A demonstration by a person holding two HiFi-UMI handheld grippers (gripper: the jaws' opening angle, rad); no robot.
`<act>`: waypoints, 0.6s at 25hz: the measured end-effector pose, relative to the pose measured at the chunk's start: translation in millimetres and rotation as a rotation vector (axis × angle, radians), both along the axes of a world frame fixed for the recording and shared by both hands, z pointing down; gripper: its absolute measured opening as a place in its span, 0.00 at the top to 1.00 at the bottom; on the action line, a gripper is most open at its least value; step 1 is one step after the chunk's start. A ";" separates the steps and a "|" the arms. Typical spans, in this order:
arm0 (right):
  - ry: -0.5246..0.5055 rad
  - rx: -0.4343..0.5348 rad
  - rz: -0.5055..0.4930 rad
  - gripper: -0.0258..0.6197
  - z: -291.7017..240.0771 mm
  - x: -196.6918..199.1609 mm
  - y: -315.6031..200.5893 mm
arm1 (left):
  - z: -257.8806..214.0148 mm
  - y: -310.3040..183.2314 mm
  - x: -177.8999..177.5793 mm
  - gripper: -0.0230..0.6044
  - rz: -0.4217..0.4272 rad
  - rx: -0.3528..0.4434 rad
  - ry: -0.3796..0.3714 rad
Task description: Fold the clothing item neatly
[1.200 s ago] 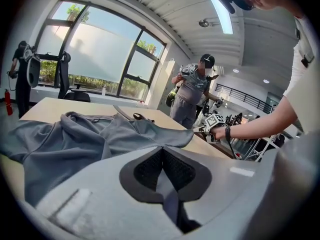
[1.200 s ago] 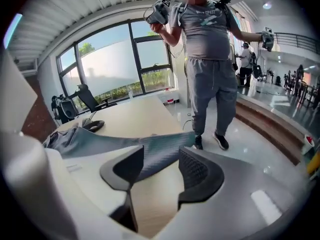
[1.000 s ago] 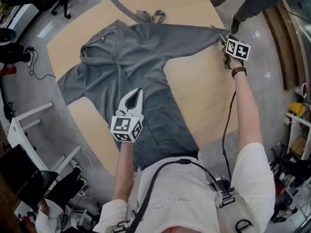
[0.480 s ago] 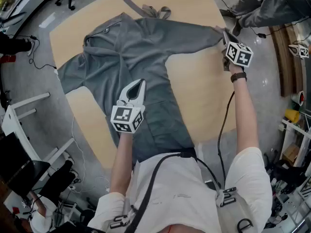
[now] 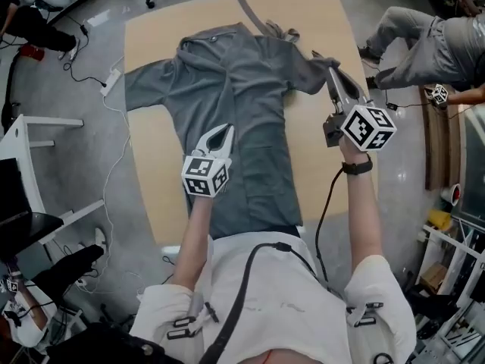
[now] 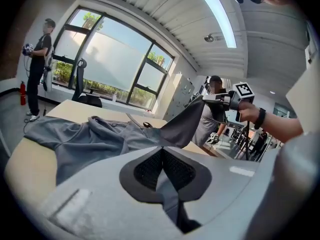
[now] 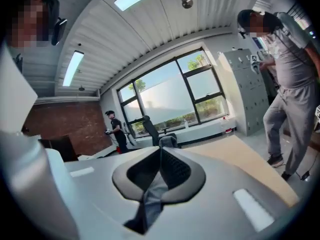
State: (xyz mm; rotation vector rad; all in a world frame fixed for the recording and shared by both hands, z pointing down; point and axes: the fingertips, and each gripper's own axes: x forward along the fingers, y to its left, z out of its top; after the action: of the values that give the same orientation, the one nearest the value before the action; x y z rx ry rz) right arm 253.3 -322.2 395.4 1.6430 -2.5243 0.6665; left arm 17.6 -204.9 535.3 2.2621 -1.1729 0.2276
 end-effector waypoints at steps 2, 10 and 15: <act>0.031 -0.002 -0.086 0.94 -4.4 -61.0 15.4 | -4.2 10.9 -26.0 0.96 -0.044 0.005 0.001; 0.085 -0.120 -0.318 0.94 70.2 -270.6 82.7 | -1.2 59.7 -151.9 0.96 -0.261 -0.020 -0.027; 0.148 -0.332 -0.390 0.94 196.5 -350.6 133.9 | 19.9 96.1 -209.2 0.96 -0.359 -0.077 -0.073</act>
State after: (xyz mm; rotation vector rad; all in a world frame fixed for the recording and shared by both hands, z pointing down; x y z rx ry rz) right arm -97.3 -188.3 592.0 1.0168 -2.3677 0.8260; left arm -191.7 -108.9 555.2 1.9497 -1.5542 0.2102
